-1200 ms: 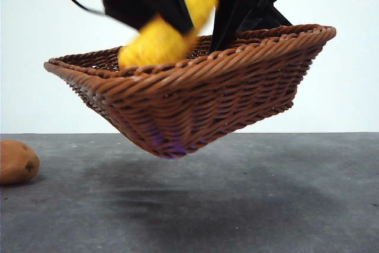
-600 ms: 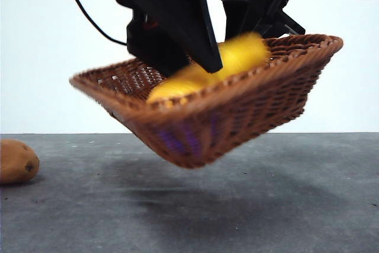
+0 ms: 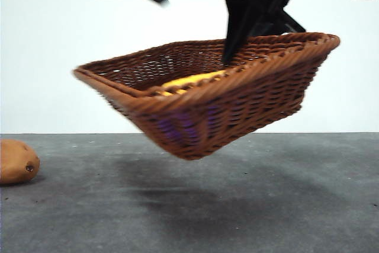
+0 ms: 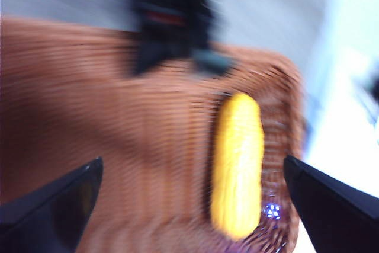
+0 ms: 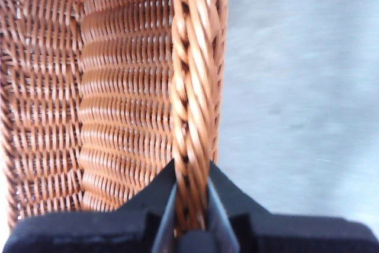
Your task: Help me put the vegetables on the table into the basket
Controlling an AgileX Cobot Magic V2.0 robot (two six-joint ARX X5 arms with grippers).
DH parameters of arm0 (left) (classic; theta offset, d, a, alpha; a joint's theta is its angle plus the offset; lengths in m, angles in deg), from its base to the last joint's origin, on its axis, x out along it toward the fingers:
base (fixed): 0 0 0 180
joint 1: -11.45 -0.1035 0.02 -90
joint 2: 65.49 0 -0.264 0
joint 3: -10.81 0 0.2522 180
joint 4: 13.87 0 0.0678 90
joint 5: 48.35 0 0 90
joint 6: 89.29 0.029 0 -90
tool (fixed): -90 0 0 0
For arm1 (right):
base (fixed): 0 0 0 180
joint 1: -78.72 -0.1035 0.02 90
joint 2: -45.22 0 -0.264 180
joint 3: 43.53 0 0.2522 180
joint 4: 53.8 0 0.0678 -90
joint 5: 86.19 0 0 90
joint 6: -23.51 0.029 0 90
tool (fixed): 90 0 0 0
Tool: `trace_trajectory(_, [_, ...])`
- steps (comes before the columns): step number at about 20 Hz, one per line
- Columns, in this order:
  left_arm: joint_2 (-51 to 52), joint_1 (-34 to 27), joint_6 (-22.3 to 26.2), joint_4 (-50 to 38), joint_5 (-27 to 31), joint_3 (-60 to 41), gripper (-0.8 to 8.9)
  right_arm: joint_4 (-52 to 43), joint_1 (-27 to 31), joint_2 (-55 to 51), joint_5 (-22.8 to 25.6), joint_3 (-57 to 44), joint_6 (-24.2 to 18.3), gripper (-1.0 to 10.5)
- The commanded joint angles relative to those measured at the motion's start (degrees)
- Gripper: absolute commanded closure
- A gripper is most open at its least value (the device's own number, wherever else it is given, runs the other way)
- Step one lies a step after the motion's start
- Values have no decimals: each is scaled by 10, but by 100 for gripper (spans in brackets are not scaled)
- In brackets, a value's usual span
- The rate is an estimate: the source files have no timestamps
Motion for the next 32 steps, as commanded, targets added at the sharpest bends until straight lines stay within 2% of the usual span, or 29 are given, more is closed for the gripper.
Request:
trace_trajectory(1, [32,-42,-85,28,62,29,312,-5,26,-26,-5,4,-7,958])
trace_trajectory(3, [56,-92,-123,71,110,44,312,-2,61,-51,-5,4,-15,958])
trace_trajectory(6, [54,-167,-158,136,141,43,312,1,112,-93,-5,4,-32,958])
trace_trajectory(9, [23,-229,-223,157,140,43,312,14,164,-137,-32,4,-57,958])
trace_trajectory(11, [-5,-256,-257,172,135,43,312,21,188,-158,-48,4,-59,958])
trace_trajectory(15, [-75,-262,-333,212,143,43,313,24,206,-188,-75,4,-60,958])
trace_trajectory(19, [-131,-257,-363,210,177,29,313,29,206,-200,-95,4,-69,959])
trace_trajectory(27, [-148,-260,-412,64,149,-130,313,32,206,-200,-97,4,-87,958])
trace_trajectory(32, [-148,-269,-422,35,153,-181,313,32,205,-200,-134,4,-100,958])
